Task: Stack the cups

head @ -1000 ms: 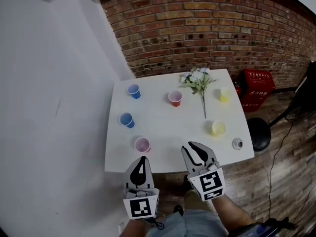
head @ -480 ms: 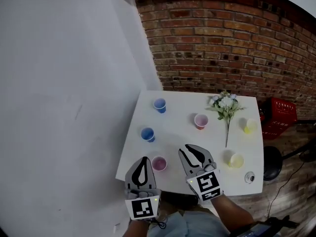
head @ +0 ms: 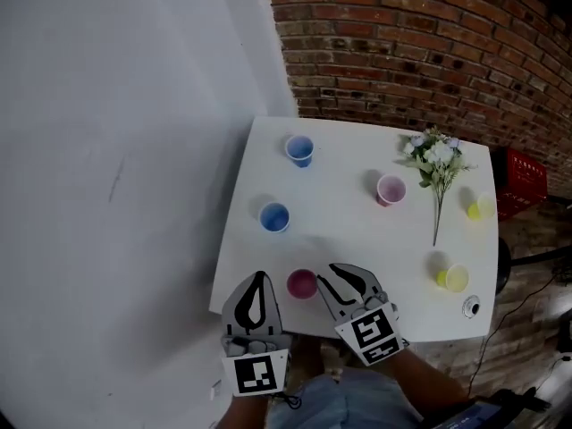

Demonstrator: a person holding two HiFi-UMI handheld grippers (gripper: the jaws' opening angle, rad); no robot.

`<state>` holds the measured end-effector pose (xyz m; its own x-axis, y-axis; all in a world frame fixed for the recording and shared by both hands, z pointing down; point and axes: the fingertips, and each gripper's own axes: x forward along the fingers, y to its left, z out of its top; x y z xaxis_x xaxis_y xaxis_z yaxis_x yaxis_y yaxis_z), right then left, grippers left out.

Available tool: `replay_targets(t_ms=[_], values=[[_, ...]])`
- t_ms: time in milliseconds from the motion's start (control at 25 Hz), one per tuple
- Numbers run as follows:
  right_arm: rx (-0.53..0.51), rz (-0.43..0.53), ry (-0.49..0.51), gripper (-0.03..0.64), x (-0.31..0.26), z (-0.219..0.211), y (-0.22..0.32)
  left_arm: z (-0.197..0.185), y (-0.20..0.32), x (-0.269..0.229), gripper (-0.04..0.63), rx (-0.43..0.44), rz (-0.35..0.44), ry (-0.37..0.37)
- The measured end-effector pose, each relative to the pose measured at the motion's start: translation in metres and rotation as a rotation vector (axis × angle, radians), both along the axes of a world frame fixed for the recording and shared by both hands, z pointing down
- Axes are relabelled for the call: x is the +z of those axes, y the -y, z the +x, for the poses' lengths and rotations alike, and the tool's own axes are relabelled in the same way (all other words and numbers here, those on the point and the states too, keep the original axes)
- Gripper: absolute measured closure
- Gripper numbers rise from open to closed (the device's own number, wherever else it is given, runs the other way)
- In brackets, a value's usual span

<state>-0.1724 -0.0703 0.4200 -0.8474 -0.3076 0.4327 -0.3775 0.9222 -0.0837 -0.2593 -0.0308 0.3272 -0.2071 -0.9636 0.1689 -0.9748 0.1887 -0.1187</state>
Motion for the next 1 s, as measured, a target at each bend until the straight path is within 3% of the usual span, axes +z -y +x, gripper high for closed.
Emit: replay_targets(t_ms=[200,560,680,1000], values=[[-0.003,-0.074,-0.08,0.492,0.043,-0.008,-0.009,-0.01,0.004,0.018,0.586,0.019,-0.034,-0.028],[-0.008,-0.145,-0.188,0.504,0.071,-0.02,-0.008,-0.019,0.008,0.034,0.586,0.051,-0.054,-0.049],[-0.004,-0.134,-0.231,0.574,0.077,-0.021,-0.01,-0.023,0.01,0.035,0.586,0.062,-0.057,-0.051],[0.058,-0.037,-0.301,0.586,0.062,-0.003,0.024,-0.022,0.033,0.031,0.586,0.107,-0.046,-0.061]])
